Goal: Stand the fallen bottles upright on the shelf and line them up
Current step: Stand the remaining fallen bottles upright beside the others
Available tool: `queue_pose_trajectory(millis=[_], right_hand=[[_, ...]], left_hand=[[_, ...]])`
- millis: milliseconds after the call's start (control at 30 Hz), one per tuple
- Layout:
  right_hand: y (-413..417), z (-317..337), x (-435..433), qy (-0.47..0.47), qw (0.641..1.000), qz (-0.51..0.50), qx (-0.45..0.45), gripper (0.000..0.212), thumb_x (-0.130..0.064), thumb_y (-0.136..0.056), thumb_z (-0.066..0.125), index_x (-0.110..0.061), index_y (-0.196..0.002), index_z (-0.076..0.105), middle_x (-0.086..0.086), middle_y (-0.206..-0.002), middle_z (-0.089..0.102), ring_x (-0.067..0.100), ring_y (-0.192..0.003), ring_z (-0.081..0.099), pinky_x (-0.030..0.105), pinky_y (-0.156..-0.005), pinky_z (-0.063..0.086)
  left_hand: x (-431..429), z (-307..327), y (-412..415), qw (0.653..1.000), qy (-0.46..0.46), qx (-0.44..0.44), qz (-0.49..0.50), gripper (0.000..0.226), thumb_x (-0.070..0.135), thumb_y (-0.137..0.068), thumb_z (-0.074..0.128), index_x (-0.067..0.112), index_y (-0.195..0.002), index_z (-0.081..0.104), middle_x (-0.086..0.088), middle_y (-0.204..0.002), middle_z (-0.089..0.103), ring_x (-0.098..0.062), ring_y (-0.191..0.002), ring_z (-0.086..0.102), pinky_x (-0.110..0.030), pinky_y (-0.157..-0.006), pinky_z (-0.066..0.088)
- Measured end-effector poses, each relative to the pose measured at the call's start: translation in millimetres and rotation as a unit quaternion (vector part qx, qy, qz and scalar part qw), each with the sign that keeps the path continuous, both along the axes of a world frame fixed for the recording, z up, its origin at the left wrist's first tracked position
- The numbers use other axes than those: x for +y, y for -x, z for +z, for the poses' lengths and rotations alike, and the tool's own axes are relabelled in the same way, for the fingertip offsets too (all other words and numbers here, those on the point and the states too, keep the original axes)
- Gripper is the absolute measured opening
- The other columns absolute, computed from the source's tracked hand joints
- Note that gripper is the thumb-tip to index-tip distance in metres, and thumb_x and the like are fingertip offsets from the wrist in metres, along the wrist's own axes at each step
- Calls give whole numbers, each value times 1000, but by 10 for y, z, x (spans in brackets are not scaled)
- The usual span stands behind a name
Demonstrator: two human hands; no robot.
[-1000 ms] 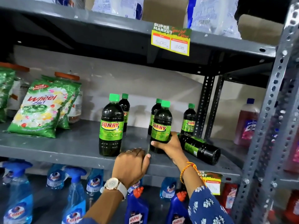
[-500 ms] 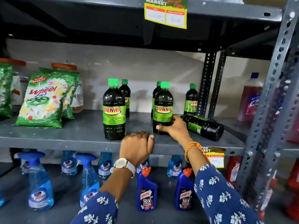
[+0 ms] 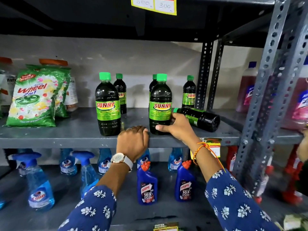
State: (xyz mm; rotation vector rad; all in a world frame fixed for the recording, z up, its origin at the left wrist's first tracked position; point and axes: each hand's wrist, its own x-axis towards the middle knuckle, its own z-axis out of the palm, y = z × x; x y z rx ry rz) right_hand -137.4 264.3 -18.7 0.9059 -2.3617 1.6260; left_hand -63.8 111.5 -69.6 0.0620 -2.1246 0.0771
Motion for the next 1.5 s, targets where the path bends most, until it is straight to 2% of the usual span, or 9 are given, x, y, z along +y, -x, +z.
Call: queue_pose_trajectory(millis=[300,467,633,733,867,967,1100,1333,1500], right_hand=[[-25,75,164,-56,995,69,-37,52,-22,-65,81,-10,-112,62,9,-116,67,22,-110,61,35,-101,44],[293,443,528,-16,996,-83,38,70,-29,-73,75,-3,-131,45,15,-129,56,25,-117,54,27,-95,41],[576,502,704,-311,917,-232,95,63,-54,-66,71,-12,-111,59,13,-113,65,32,-105,62,35,-87,49],[663,421,683,-395,874,-262,110,58,-43,-70,72,-13,-117,55,9,-121,61,29,-113,58,35,-89,46],[826,351,810,-290,912,-258,129,64,-44,-57,79,-14,-111,60,10,-109,65,29,-104,60,35,-84,49],[936,316,894,-51,984,-162,56,50,-40,-55,80,-20,-99,67,1,-91,67,16,-85,61,25,-72,44],[929,249,900,170,984,-59,-13,19,-12,-72,73,-19,-86,62,3,-87,66,5,-68,60,14,-61,50],[999,198,937,130,990,-19,-51,16,-18,-79,65,-23,-94,61,3,-99,65,21,-98,62,26,-82,46],[1009,105,963,134,988,-34,-65,66,-41,-76,68,-22,-132,39,4,-129,52,18,-119,47,37,-105,36]], left_hand=[[16,-30,-6,999,-28,-15,-15,43,30,-93,29,11,-85,67,-13,-74,69,-32,-59,63,-31,-47,44],[338,11,-78,986,-64,104,-112,45,26,-97,29,-4,-115,58,-22,-117,61,-32,-108,52,-39,-95,37],[1059,147,193,980,23,-36,-197,39,27,-93,35,3,-102,64,-16,-102,68,-31,-91,61,-33,-73,46],[1198,124,390,986,21,-82,-142,35,29,-93,38,7,-95,65,-13,-84,68,-33,-72,63,-30,-48,37],[1169,22,467,990,44,-92,-102,41,33,-93,31,12,-96,66,-9,-88,70,-29,-67,63,-26,-46,38],[1202,16,473,991,32,-81,-102,38,29,-92,33,13,-94,68,-6,-92,72,-25,-71,65,-25,-50,44],[1212,3,501,991,19,-78,-105,38,28,-91,35,12,-95,69,-7,-95,72,-24,-79,66,-28,-59,49],[1194,-12,505,989,0,-96,-109,43,30,-91,32,12,-100,70,-5,-102,71,-21,-92,66,-29,-72,50],[1194,-22,502,989,-4,-98,-111,44,32,-92,33,11,-100,71,-6,-104,71,-21,-95,66,-28,-77,49]])
